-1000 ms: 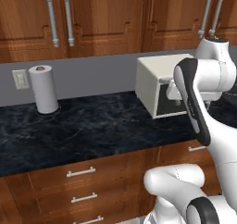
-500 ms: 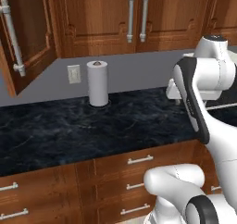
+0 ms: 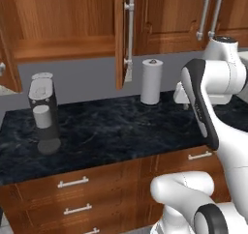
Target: Close all open cabinet doors.
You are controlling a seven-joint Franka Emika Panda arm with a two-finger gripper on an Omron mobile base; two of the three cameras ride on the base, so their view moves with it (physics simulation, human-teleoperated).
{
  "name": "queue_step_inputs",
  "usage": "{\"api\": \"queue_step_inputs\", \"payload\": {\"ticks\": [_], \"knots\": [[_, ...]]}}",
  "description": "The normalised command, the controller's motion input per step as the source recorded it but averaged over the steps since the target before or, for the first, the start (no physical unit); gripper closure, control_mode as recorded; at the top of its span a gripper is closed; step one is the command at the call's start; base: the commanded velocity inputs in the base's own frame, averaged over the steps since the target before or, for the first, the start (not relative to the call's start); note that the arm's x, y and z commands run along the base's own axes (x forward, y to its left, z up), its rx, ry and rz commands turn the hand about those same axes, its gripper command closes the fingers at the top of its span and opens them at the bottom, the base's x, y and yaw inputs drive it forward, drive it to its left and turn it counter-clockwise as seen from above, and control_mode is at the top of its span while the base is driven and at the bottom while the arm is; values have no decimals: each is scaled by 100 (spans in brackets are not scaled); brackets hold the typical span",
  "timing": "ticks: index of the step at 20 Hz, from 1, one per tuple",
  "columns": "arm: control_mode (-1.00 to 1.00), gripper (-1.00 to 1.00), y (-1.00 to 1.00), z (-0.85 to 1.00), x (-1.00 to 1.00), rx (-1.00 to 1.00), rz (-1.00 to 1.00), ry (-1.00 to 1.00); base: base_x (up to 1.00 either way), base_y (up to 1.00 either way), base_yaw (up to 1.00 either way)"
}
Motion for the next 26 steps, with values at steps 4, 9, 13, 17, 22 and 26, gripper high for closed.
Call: {"api": "queue_step_inputs", "payload": {"ticks": [4, 9, 13, 17, 22, 26], "knots": [[100, -100, 0, 0, 0, 0, 0, 0, -68, 50, 0], [100, -100, 0, 0, 0, 0, 0, 0, -22, 9, 0], [100, -100, 0, 0, 0, 0, 0, 0, -3, 63, 0], [100, -100, 0, 0, 0, 0, 0, 0, -21, 98, 0], [100, -100, 0, 0, 0, 0, 0, 0, 13, 85, -2], [100, -100, 0, 0, 0, 0, 0, 0, 36, 15, -6]]}}
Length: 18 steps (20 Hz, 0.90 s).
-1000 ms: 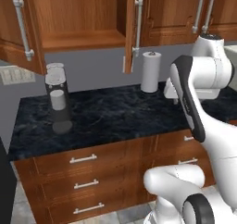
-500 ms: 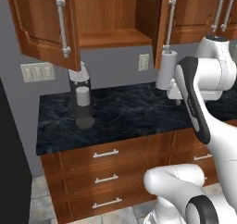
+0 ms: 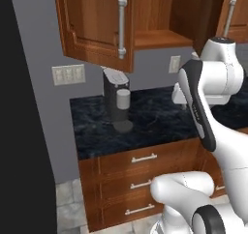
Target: Close all open cabinet doors.
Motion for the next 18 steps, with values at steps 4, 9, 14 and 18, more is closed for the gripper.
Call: {"api": "queue_step_inputs", "payload": {"ticks": [4, 9, 14, 18], "knots": [[100, -100, 0, 0, 0, 0, 0, 0, 47, 15, -4], [100, -100, 0, 0, 0, 0, 0, 0, 60, 2, -3], [100, -100, 0, 0, 0, 0, 0, 0, 62, 3, -3], [100, -100, 0, 0, 0, 0, 0, 0, 52, 1, -2]]}}
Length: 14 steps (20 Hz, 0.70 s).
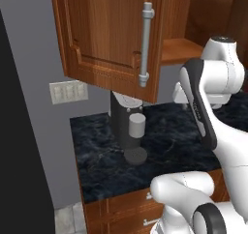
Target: Close all open cabinet doors.
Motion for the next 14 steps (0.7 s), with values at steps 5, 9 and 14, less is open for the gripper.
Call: {"api": "queue_step_inputs", "payload": {"ticks": [5, 9, 14], "knots": [[100, -100, 0, 0, 0, 0, 0, 0, 28, 0, 0], [-100, -100, 0, 0, 0, 0, 0, 0, 3, 0, 0], [-100, -100, 0, 0, -3, 0, 0, 0, 0, 0, 0]]}}
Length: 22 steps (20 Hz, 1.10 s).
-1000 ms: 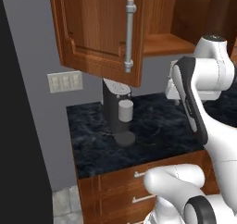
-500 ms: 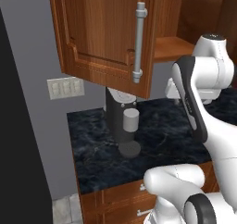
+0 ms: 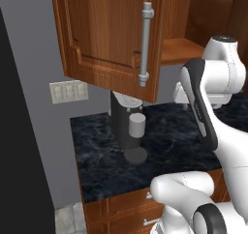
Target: Close all open cabinet doors.
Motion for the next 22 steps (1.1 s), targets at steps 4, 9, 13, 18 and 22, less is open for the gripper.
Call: {"api": "queue_step_inputs", "payload": {"ticks": [4, 9, 13, 18, 22], "knots": [[-100, -100, 1, 0, -38, 0, 0, -13, 0, 0, 0], [-100, -100, 1, 0, -94, -2, 0, -34, 0, 0, 0], [-100, -100, 10, 1, -100, -9, 0, -44, 0, 0, 0], [-100, -100, 14, 7, -92, -8, 0, -38, 0, 0, 0], [-100, -100, 37, 10, -94, -17, 0, -41, 0, 0, 0]]}}
